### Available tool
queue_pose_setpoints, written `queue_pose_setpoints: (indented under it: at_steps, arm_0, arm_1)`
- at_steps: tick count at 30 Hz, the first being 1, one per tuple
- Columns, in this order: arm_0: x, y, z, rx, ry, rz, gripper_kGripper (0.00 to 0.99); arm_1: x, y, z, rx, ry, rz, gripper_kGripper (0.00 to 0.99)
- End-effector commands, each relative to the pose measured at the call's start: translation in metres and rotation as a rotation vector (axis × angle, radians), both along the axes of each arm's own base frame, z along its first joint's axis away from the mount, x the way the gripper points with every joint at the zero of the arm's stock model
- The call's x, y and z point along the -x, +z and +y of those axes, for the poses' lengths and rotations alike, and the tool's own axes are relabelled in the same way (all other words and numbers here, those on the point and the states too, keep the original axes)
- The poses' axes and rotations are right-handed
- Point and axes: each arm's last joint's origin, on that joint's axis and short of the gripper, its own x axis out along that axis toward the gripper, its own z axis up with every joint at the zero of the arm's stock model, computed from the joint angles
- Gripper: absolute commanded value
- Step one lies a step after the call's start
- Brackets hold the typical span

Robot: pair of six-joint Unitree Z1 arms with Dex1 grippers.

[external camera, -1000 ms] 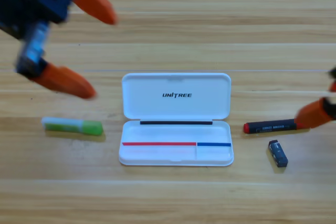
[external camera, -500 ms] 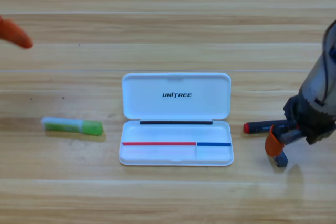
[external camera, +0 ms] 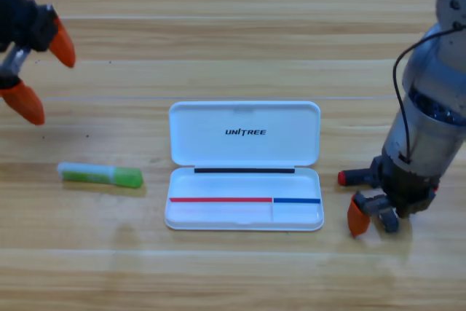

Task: Clean up eraser and pencils

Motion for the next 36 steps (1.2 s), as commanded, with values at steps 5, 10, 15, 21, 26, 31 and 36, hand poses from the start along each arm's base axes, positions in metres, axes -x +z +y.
queue_pose_setpoints:
  at_steps: [5, 10, 15, 21, 26, 31, 36]
  arm_0:
    - [-0.029, -0.053, -0.004, -0.068, 0.119, 0.124, 0.960]
    - [-0.030, -0.082, -0.009, -0.094, 0.154, 0.169, 0.957]
    - [-0.020, -0.111, -0.010, -0.124, 0.143, 0.168, 0.959]
    - [-0.012, -0.128, -0.012, -0.130, 0.142, 0.179, 0.959]
    - [-0.008, -0.138, -0.014, -0.129, 0.140, 0.175, 0.959]
    - [-0.006, -0.148, -0.014, -0.123, 0.151, 0.165, 0.957]
    - [-0.006, -0.155, -0.013, -0.115, 0.152, 0.137, 0.959]
  arm_1:
    - [-0.018, -0.044, -0.005, 0.061, -0.044, 0.091, 0.675]
    - [-0.018, -0.044, -0.011, 0.067, -0.036, 0.098, 0.328]
    - [-0.014, -0.043, -0.016, 0.061, -0.017, 0.125, 0.000]
    - [-0.002, 0.004, -0.006, 0.037, 0.336, 0.185, 0.000]
    - [0.005, 0.037, 0.016, 0.046, 0.740, 0.104, 0.000]
    - [-0.001, 0.041, 0.039, 0.093, 1.013, 0.022, 0.000]
    - [0.001, 0.041, 0.059, 0.068, 1.158, -0.003, 0.000]
